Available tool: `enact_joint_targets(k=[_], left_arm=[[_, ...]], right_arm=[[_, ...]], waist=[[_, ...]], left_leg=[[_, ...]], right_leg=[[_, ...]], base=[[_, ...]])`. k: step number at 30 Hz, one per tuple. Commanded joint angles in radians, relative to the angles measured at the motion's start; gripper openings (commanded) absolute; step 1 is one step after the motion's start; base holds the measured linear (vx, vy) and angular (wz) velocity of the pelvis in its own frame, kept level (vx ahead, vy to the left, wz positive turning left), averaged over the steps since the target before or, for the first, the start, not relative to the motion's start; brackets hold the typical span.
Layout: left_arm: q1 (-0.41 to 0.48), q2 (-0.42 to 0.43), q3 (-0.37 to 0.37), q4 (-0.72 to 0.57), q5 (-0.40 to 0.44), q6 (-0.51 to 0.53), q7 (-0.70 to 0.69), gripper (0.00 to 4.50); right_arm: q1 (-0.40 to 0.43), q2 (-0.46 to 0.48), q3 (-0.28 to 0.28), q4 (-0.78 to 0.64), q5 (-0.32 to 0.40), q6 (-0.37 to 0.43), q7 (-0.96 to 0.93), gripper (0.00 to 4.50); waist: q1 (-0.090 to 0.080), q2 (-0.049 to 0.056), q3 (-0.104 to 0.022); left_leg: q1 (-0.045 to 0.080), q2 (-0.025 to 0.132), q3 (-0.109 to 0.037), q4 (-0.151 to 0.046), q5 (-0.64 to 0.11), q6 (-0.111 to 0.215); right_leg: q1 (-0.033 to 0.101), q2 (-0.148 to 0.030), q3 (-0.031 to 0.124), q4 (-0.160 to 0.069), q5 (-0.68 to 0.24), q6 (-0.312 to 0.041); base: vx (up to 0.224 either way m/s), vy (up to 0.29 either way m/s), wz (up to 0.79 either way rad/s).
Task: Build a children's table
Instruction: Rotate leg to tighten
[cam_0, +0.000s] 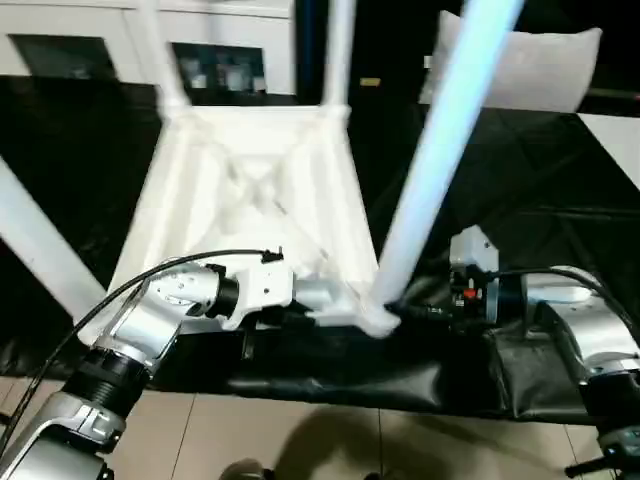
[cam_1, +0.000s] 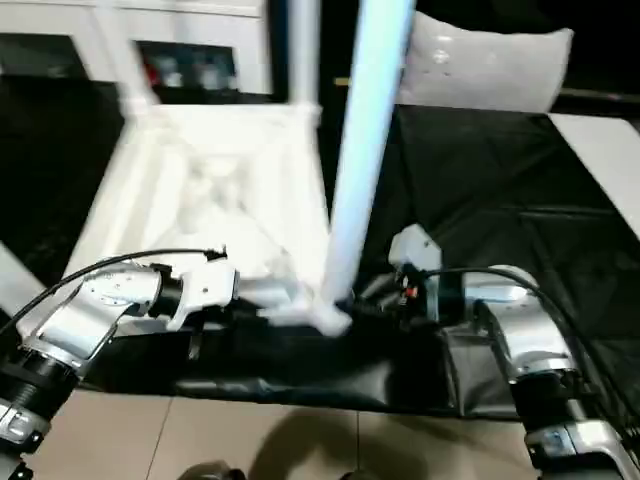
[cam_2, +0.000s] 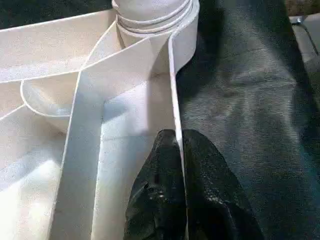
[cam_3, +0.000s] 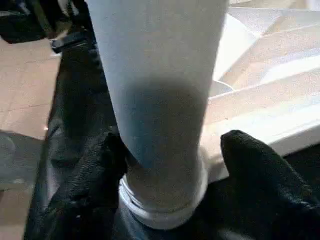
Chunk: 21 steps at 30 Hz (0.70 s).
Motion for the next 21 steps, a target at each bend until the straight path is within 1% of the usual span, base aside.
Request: enact_joint_targets(k=[1, 2, 3, 4, 6, 7, 8, 9, 12, 14, 17, 18, 19, 20, 21], left_arm=[[0.003, -0.002, -0.053, -0.034, -0.009, -0.021, -0.067, 0.00], [0.003, -0.002, -0.053, -0.034, -0.009, -0.021, -0.067, 0.00], [0.006, -0.003, -0.052, -0.042, -0.014, -0.015, -0.071, 0.00], [0.006, -0.003, -0.052, -0.042, -0.014, -0.015, -0.071, 0.00], [0.003, -0.004, -0.051, -0.036, -0.023, -0.018, -0.078, 0.00], [0.002, -0.003, -0.052, -0.033, -0.023, -0.021, -0.080, 0.00], [0.001, -0.003, -0.052, -0.029, -0.020, -0.024, -0.080, 0.00], [0.002, -0.003, -0.051, -0.026, -0.018, -0.028, -0.080, 0.00], [0.005, -0.004, -0.049, -0.029, -0.018, -0.023, -0.079, 0.00], [0.002, -0.006, -0.047, -0.027, -0.024, -0.018, -0.081, 0.00], [0.002, -0.007, -0.045, -0.024, -0.028, -0.016, -0.079, 0.00], [0.006, -0.008, -0.041, -0.026, -0.032, -0.010, -0.072, 0.00], [0.010, -0.013, -0.035, -0.027, -0.035, 0.002, -0.058, 0.00], [0.010, -0.022, -0.028, -0.029, -0.036, 0.016, -0.038, 0.00], [0.009, -0.032, -0.021, -0.031, -0.038, 0.040, -0.019, 0.00]], right_arm=[[-0.011, -0.001, -0.004, 0.012, 0.008, 0.003, 0.017, 2.88], [-0.011, -0.001, -0.004, 0.012, 0.008, 0.003, 0.017, 2.88], [-0.008, 0.000, 0.002, 0.002, 0.024, 0.021, 0.039, 2.71], [-0.008, 0.000, 0.002, 0.002, 0.024, 0.021, 0.039, 2.71], [-0.016, 0.004, 0.007, 0.021, 0.029, 0.023, 0.062, 2.43], [-0.017, 0.005, 0.009, 0.026, 0.028, 0.022, 0.066, 2.43], [-0.019, 0.007, 0.010, 0.032, 0.029, 0.023, 0.071, 2.26], [-0.018, 0.009, 0.011, 0.035, 0.029, 0.023, 0.075, 2.16], [-0.015, 0.010, 0.010, 0.033, 0.035, 0.028, 0.082, 2.03], [-0.013, 0.011, 0.010, 0.031, 0.039, 0.034, 0.091, 1.96], [-0.003, 0.014, 0.012, 0.017, 0.043, 0.041, 0.092, 1.94], [0.008, 0.017, 0.012, 0.004, 0.049, 0.049, 0.093, 1.93], [0.020, 0.020, 0.012, -0.009, 0.053, 0.054, 0.090, 1.93], [0.029, 0.025, 0.009, -0.019, 0.056, 0.054, 0.082, 1.93], [0.035, 0.035, 0.003, -0.026, 0.060, 0.064, 0.061, 1.93]], waist=[[0.000, -0.002, -0.073], [0.000, -0.001, -0.073], [0.001, -0.005, -0.075], [0.002, -0.004, -0.076], [0.003, -0.004, -0.076], [0.005, -0.003, -0.077], [0.005, -0.007, -0.077], [0.006, -0.006, -0.076], [0.008, -0.006, -0.076], [0.008, -0.003, -0.076], [0.009, -0.005, -0.076], [0.009, -0.004, -0.076], [0.009, -0.005, -0.075], [0.010, 0.001, -0.070], [0.009, 0.000, -0.069]], left_leg=[[0.007, 0.080, -0.015, -0.068, -0.027, 0.119], [0.008, 0.081, -0.015, -0.068, -0.027, 0.117], [0.008, 0.080, -0.015, -0.067, -0.025, 0.118], [0.007, 0.080, -0.015, -0.066, -0.018, 0.120], [0.007, 0.079, -0.014, -0.064, -0.008, 0.125], [0.006, 0.079, -0.013, -0.063, -0.005, 0.127], [0.005, 0.079, -0.013, -0.062, -0.004, 0.128], [0.006, 0.079, -0.013, -0.063, -0.004, 0.127], [0.006, 0.078, -0.013, -0.063, -0.015, 0.119], [0.006, 0.078, -0.014, -0.064, -0.020, 0.115], [0.006, 0.078, -0.014, -0.064, -0.025, 0.108], [0.006, 0.078, -0.014, -0.064, -0.024, 0.108], [0.006, 0.077, -0.013, -0.064, -0.029, 0.106], [0.005, 0.078, -0.015, -0.066, -0.034, 0.103], [0.005, 0.077, -0.015, -0.067, -0.045, 0.100]], right_leg=[[0.057, -0.075, 0.031, -0.042, 0.047, -0.328], [0.056, -0.075, 0.031, -0.042, 0.046, -0.326], [0.057, -0.074, 0.031, -0.041, 0.052, -0.325], [0.057, -0.075, 0.032, -0.040, 0.057, -0.324], [0.056, -0.074, 0.032, -0.039, 0.068, -0.324], [0.055, -0.074, 0.032, -0.038, 0.071, -0.326], [0.055, -0.074, 0.031, -0.039, 0.070, -0.326], [0.055, -0.074, 0.031, -0.039, 0.060, -0.323], [0.054, -0.074, 0.032, -0.041, 0.036, -0.316], [0.054, -0.074, 0.032, -0.041, 0.028, -0.315], [0.055, -0.074, 0.032, -0.042, 0.020, -0.311], [0.055, -0.073, 0.032, -0.042, 0.020, -0.310], [0.054, -0.073, 0.033, -0.043, 0.016, -0.307], [0.051, -0.073, 0.033, -0.043, 0.011, -0.306], [0.052, -0.072, 0.033, -0.046, 0.002, -0.305]], base=[[0.000, 0.000, 0.00], [0.000, 0.000, 0.00], [0.000, 0.000, 0.00], [0.000, 0.000, 0.00], [0.000, 0.000, 0.00], [0.000, 0.000, 0.00], [0.000, 0.000, 0.00], [0.000, 0.000, 0.00], [0.000, 0.000, 0.00], [0.000, 0.000, 0.00], [0.000, 0.000, 0.00], [0.000, 0.000, 0.00], [0.000, 0.000, 0.00], [0.000, 0.000, 0.00], [0.000, 0.000, 0.00]])
